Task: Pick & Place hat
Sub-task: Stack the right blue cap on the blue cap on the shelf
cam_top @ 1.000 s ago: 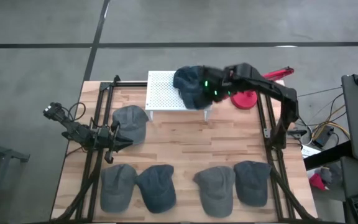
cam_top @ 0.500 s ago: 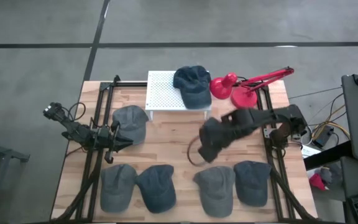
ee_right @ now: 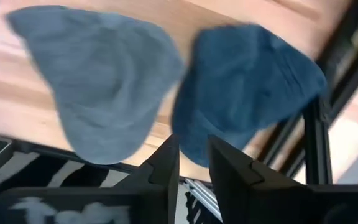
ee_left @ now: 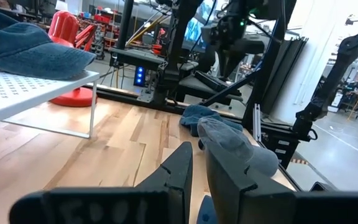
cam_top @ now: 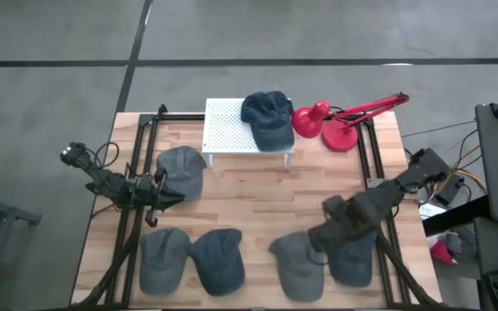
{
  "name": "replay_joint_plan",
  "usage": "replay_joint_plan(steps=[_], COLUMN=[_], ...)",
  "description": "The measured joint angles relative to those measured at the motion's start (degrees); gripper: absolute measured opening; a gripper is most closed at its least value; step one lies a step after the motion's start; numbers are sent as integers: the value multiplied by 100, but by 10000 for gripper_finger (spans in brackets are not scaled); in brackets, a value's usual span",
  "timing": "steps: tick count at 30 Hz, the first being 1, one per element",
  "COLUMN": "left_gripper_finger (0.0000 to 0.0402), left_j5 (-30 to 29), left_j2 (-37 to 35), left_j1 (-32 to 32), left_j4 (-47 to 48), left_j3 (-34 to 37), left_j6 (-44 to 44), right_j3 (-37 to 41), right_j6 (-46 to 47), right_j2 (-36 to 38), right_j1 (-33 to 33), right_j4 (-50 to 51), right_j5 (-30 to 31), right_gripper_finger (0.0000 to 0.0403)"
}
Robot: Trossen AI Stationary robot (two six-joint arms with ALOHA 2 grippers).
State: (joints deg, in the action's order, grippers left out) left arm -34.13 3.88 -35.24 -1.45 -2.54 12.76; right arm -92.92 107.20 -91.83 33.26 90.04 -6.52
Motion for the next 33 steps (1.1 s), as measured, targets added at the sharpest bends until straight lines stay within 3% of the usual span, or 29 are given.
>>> replay_joint_plan(steps=[5,11,23,33], left_gripper_finger=[51,51,51,51], left_j5=[0,0,0,0], left_j2=[0,0,0,0], left_j1=[1,0,0,2], left_j4=[-2,-22,-61,-68], left_j3=[1,0,1,1], left_j6=[188,342,637,1042], right_j3=[546,1115,2094,3023], right_j6=[1161,1867,1927,2346], right_j2=[540,935,922,920], right_j1=[589,1107,1365,1533], right_j4=[-22,-245,-1525,-1931], right_j5=[0,2,0,-214], right_gripper_finger=[107,152,266,290])
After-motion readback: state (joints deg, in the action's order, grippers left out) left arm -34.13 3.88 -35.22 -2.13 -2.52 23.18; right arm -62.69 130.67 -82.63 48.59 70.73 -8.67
